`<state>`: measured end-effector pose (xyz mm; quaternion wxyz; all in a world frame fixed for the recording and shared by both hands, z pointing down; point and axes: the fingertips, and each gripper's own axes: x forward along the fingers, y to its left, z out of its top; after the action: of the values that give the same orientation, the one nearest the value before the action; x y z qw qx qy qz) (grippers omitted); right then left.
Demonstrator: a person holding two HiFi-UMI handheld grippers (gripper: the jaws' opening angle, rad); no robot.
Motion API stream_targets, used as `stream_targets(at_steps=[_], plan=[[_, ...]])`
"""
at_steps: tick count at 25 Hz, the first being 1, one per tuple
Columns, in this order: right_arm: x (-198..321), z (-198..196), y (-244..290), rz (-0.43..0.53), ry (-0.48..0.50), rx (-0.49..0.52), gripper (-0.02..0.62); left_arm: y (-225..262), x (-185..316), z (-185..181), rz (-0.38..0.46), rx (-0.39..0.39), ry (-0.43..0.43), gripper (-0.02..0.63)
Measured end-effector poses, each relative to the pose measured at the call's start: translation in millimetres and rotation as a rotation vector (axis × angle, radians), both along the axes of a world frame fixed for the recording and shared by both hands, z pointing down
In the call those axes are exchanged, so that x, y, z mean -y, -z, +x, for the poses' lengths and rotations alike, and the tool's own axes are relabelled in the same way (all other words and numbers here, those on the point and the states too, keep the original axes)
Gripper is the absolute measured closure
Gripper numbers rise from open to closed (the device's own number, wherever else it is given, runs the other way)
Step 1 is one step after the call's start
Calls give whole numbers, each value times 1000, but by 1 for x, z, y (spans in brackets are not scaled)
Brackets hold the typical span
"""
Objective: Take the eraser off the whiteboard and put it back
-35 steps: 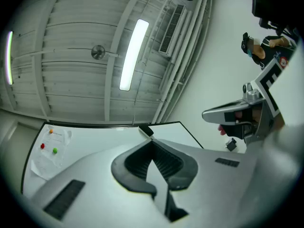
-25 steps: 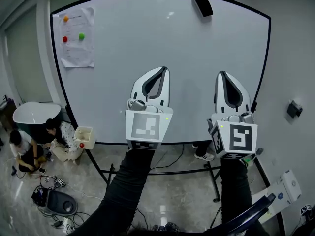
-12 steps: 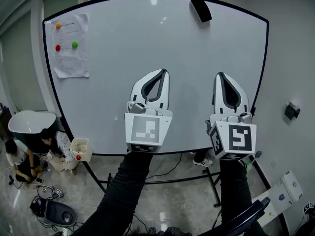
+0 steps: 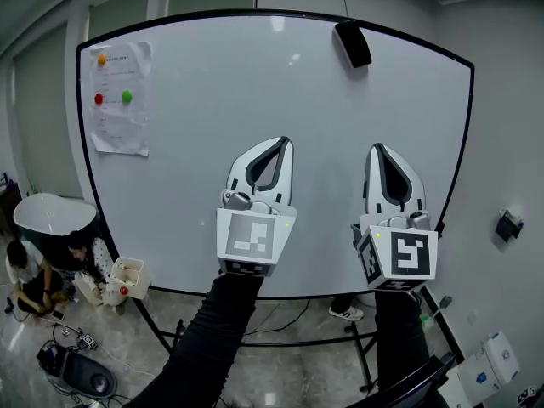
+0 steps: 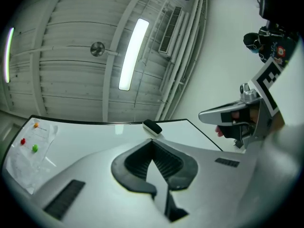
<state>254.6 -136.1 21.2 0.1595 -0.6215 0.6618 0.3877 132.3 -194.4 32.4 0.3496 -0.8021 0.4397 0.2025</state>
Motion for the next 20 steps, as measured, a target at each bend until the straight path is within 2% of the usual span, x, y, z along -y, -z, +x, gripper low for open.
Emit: stream_targets(at_steps=[6,20], plan=[[33,17,13,9,51,-18,586,18,15,19,59,4,64,600],[90,43,25,15,173,-23,586,38,46,41,86,17,171,600]])
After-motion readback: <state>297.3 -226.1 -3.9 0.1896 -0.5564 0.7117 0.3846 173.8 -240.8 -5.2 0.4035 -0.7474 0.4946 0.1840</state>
